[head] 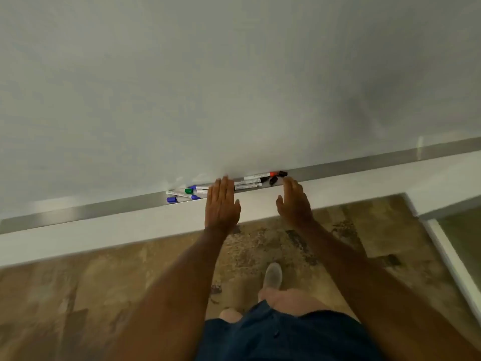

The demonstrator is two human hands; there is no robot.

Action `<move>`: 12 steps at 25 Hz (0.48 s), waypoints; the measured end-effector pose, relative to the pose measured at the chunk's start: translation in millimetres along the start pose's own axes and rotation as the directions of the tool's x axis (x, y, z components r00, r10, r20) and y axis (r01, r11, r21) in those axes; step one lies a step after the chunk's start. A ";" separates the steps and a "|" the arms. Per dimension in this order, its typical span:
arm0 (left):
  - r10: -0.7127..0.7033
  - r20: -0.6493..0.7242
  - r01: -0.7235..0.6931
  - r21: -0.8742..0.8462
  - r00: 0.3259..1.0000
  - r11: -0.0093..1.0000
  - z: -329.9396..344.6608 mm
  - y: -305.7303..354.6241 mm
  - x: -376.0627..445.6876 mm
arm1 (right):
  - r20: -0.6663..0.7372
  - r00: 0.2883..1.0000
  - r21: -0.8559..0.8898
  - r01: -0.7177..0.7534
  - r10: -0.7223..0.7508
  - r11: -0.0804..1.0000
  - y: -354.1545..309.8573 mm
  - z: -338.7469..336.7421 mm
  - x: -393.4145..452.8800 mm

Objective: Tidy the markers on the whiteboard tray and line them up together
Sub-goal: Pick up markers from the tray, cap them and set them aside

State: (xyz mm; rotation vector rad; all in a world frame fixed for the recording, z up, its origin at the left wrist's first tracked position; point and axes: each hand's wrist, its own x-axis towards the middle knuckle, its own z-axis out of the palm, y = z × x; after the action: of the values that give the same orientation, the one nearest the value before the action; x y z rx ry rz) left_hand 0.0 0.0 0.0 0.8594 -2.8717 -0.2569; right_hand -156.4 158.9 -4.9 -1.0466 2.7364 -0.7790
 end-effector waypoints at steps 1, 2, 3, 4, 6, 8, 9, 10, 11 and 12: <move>-0.002 0.054 0.002 0.001 0.999 1.000 7.1 5.7 2.9 | 0.028 0.999 -0.003 0.015 -0.014 1.000 5.3 3.3 6.4; -0.010 0.077 0.013 -0.027 0.997 1.000 13.4 9.4 7.5 | 0.054 0.998 -0.002 0.028 -0.028 1.000 11.1 5.7 13.0; -0.017 0.105 0.021 -0.039 0.994 0.999 20.6 13.6 11.1 | 0.083 0.995 -0.021 0.049 -0.047 0.999 16.8 10.0 18.7; -0.008 0.129 0.013 -0.037 0.992 0.999 25.3 18.5 13.7 | 0.120 0.991 -0.052 0.073 -0.066 0.996 17.7 12.3 23.0; -0.009 0.165 0.020 -0.066 0.986 0.998 31.1 25.8 26.8 | 0.173 0.979 -0.069 0.118 -0.105 0.991 23.7 16.5 36.5; -0.014 0.162 0.026 -0.074 0.987 0.997 35.5 29.8 38.2 | 0.227 0.961 -0.093 0.181 -0.156 0.979 29.8 19.8 47.0; -0.020 0.167 0.034 -0.076 0.986 0.997 39.1 30.5 42.4 | 0.259 0.950 -0.119 0.209 -0.173 0.971 32.0 22.6 51.6; -0.026 0.173 0.040 -0.079 0.985 0.996 41.5 30.2 45.8 | 0.279 0.943 -0.146 0.230 -0.182 0.962 32.9 25.1 56.0; -0.029 0.181 0.044 -0.079 0.983 0.996 45.0 28.6 49.0 | 0.293 0.939 -0.168 0.238 -0.182 0.957 34.1 27.5 60.8; -0.030 0.182 0.045 -0.079 0.983 0.996 48.1 27.1 51.7 | 0.288 0.939 -0.176 0.244 -0.187 0.954 35.0 30.4 65.2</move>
State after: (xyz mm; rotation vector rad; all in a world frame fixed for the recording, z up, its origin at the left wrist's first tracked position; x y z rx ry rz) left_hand -65.6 -0.4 -37.5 0.9201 -2.9872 -0.4782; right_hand -218.1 125.7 -43.6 -1.4009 2.5370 -0.3405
